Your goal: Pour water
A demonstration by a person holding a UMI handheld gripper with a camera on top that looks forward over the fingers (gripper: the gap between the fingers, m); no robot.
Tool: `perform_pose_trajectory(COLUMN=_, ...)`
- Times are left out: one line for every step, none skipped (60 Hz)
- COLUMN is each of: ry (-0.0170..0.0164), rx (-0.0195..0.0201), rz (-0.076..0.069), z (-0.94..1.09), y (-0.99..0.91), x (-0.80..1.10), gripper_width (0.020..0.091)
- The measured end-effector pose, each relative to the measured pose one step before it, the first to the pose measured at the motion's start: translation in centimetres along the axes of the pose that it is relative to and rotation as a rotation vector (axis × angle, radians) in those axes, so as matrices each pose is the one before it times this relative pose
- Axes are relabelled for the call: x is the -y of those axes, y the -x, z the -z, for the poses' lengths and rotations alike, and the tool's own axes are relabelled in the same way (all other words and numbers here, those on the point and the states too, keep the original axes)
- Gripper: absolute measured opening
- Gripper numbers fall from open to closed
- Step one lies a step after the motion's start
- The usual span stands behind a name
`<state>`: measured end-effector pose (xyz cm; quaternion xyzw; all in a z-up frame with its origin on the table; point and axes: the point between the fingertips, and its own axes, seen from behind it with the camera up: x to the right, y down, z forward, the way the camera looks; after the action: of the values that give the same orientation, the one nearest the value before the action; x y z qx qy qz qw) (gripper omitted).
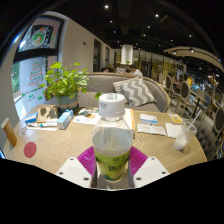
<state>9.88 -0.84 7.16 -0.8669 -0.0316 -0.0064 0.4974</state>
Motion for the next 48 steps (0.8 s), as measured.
perform_pose_trajectory(ry=-0.00285, rx=-0.00601, rz=0.0038, z=0.086, y=0.013, x=0.16, gripper_width=0.0413)
perform_pose_trajectory(ry=-0.00112, rx=-0.00623, rz=0.0032, z=0.115, y=0.004, x=0.167, gripper_width=0.0413)
perform_pose_trajectory(ry=0.00008, rx=-0.00704, rz=0.0031, z=0.116, y=0.009, x=0.166, gripper_width=0.0413)
perform_pose_trajectory(ry=0.00013, rx=-0.00899, rz=0.0025, z=0.183, y=0.017, x=0.219, gripper_width=0.0414)
perform_pose_trajectory(ry=-0.00027, rx=-0.00787, rz=0.0019, z=0.161, y=0.043, x=0.257, gripper_width=0.0413)
perform_pose_trajectory(ry=-0.00122, rx=-0.0062, rz=0.0035, z=0.185, y=0.105, x=0.291, gripper_width=0.0413)
perform_pose_trajectory(ry=-0.00286, rx=-0.00639, rz=0.0054, z=0.221, y=0.109, x=0.351, gripper_width=0.0414)
perform_pose_trajectory(ry=-0.00438, rx=-0.00799, rz=0.0078, z=0.212, y=0.089, x=0.432, gripper_width=0.0413)
perform_pose_trajectory(ry=-0.0054, rx=-0.00946, rz=0.0103, z=0.249, y=0.036, x=0.448, gripper_width=0.0412)
perform_pose_trajectory(ry=-0.00585, rx=-0.01102, rz=0.0126, z=0.249, y=0.051, x=0.474, gripper_width=0.0412)
perform_pose_trajectory(ry=-0.00481, rx=-0.00925, rz=0.0144, z=0.211, y=-0.018, x=0.474, gripper_width=0.0413)
perform_pose_trajectory(ry=-0.00574, rx=-0.01124, rz=0.0169, z=0.306, y=0.172, x=0.553, gripper_width=0.0412)
perform_pose_trajectory(ry=-0.00632, rx=-0.00962, rz=0.0156, z=0.337, y=0.092, x=0.558, gripper_width=0.0412)
perform_pose_trajectory(ry=-0.0071, rx=-0.01159, rz=0.0169, z=0.312, y=0.187, x=0.642, gripper_width=0.0413)
perform_pose_trajectory(ry=-0.00746, rx=-0.01181, rz=0.0166, z=0.367, y=0.194, x=0.701, gripper_width=0.0413)
perform_pose_trajectory(ry=-0.00779, rx=-0.01152, rz=0.0174, z=0.376, y=0.208, x=0.721, gripper_width=0.0413)
perform_pose_trajectory(ry=-0.00762, rx=-0.01083, rz=0.0187, z=0.401, y=0.232, x=0.773, gripper_width=0.0413)
perform_pose_trajectory(ry=-0.008, rx=-0.00969, rz=0.0195, z=0.428, y=0.255, x=0.787, gripper_width=0.0413)
perform_pose_trajectory(ry=-0.00815, rx=-0.00985, rz=0.0202, z=0.429, y=0.281, x=0.836, gripper_width=0.0413)
perform_pose_trajectory(ry=-0.00848, rx=-0.00862, rz=0.0191, z=0.381, y=0.05, x=0.831, gripper_width=0.0413)
perform_pose_trajectory(ry=-0.00773, rx=-0.01135, rz=0.0205, z=0.471, y=0.275, x=0.836, gripper_width=0.0413)
perform_pose_trajectory(ry=-0.00794, rx=-0.01137, rz=0.0205, z=0.498, y=0.307, x=0.918, gripper_width=0.0413)
perform_pose_trajectory(ry=-0.00838, rx=-0.01009, rz=0.0218, z=0.472, y=0.341, x=0.921, gripper_width=0.0413)
perform_pose_trajectory(ry=-0.00848, rx=-0.00964, rz=0.0242, z=0.472, y=0.372, x=0.953, gripper_width=0.0413)
perform_pose_trajectory(ry=-0.00822, rx=-0.00988, rz=0.0264, z=0.447, y=0.391, x=0.933, gripper_width=0.0413)
perform_pose_trajectory(ry=-0.00782, rx=-0.01119, rz=0.0276, z=0.434, y=0.406, x=0.939, gripper_width=0.0413)
perform_pose_trajectory(ry=-0.00826, rx=-0.01127, rz=0.0292, z=0.369, y=0.251, x=0.934, gripper_width=0.0413)
perform_pose_trajectory(ry=-0.00648, rx=-0.01358, rz=0.03, z=0.214, y=0.616, x=0.875, gripper_width=0.0413)
perform_pose_trajectory(ry=-0.0075, rx=-0.01194, rz=0.0315, z=0.413, y=0.428, x=0.964, gripper_width=0.0413)
perform_pose_trajectory(ry=-0.00767, rx=-0.01074, rz=0.0323, z=0.409, y=0.432, x=0.992, gripper_width=0.0412)
perform_pose_trajectory(ry=-0.00676, rx=-0.01037, rz=0.0335, z=0.406, y=0.477, x=0.992, gripper_width=0.0412)
perform_pose_trajectory(ry=-0.00549, rx=-0.011, rz=0.0342, z=0.385, y=0.453, x=0.913, gripper_width=0.0412)
perform_pose_trajectory(ry=-0.00493, rx=-0.01117, rz=0.0346, z=0.376, y=0.409, x=0.815, gripper_width=0.0412)
perform_pose_trajectory(ry=-0.00314, rx=-0.01007, rz=0.0353, z=0.329, y=0.379, x=0.895, gripper_width=0.0412)
perform_pose_trajectory(ry=-0.00201, rx=-0.00846, rz=0.0354, z=0.35, y=0.527, x=0.89, gripper_width=0.041)
perform_pose_trajectory(ry=-0.00197, rx=-0.00652, rz=0.0339, z=0.346, y=0.578, x=0.876, gripper_width=0.0409)
perform_pose_trajectory(ry=-0.00267, rx=-0.00514, rz=0.0323, z=0.36, y=0.572, x=0.901, gripper_width=0.041)
perform_pose_trajectory(ry=-0.00272, rx=-0.00504, rz=0.0311, z=0.349, y=0.572, x=0.878, gripper_width=0.0411)
perform_pose_trajectory(ry=-0.00497, rx=-0.00644, rz=0.0302, z=0.311, y=0.658, x=0.713, gripper_width=0.0409)
perform_pose_trajectory(ry=-0.00315, rx=-0.00491, rz=0.0328, z=0.451, y=0.43, x=0.857, gripper_width=0.041)
perform_pose_trajectory(ry=-0.00253, rx=-0.00447, rz=0.0344, z=0.32, y=0.554, x=0.834, gripper_width=0.0408)
perform_pose_trajectory(ry=-0.00258, rx=-0.00384, rz=0.0361, z=0.296, y=0.593, x=0.819, gripper_width=0.0409)
perform_pose_trajectory(ry=-0.00351, rx=-0.00268, rz=0.0369, z=0.311, y=0.609, x=0.817, gripper_width=0.0409)
perform_pose_trajectory(ry=-0.00546, rx=-0.00177, rz=0.0356, z=0.321, y=0.588, x=0.85, gripper_width=0.0409)
perform_pose_trajectory(ry=-0.00716, rx=-0.00089, rz=0.0345, z=0.289, y=0.601, x=0.883, gripper_width=0.041)
perform_pose_trajectory(ry=-0.00837, rx=-0.00098, rz=0.0339, z=0.112, y=0.861, x=0.862, gripper_width=0.0409)
perform_pose_trajectory(ry=-0.00659, rx=0.00168, rz=0.0375, z=0.277, y=0.515, x=0.78, gripper_width=0.0408)
perform_pose_trajectory(ry=-0.00665, rx=0.00263, rz=0.0398, z=0.232, y=0.686, x=0.783, gripper_width=0.0408)
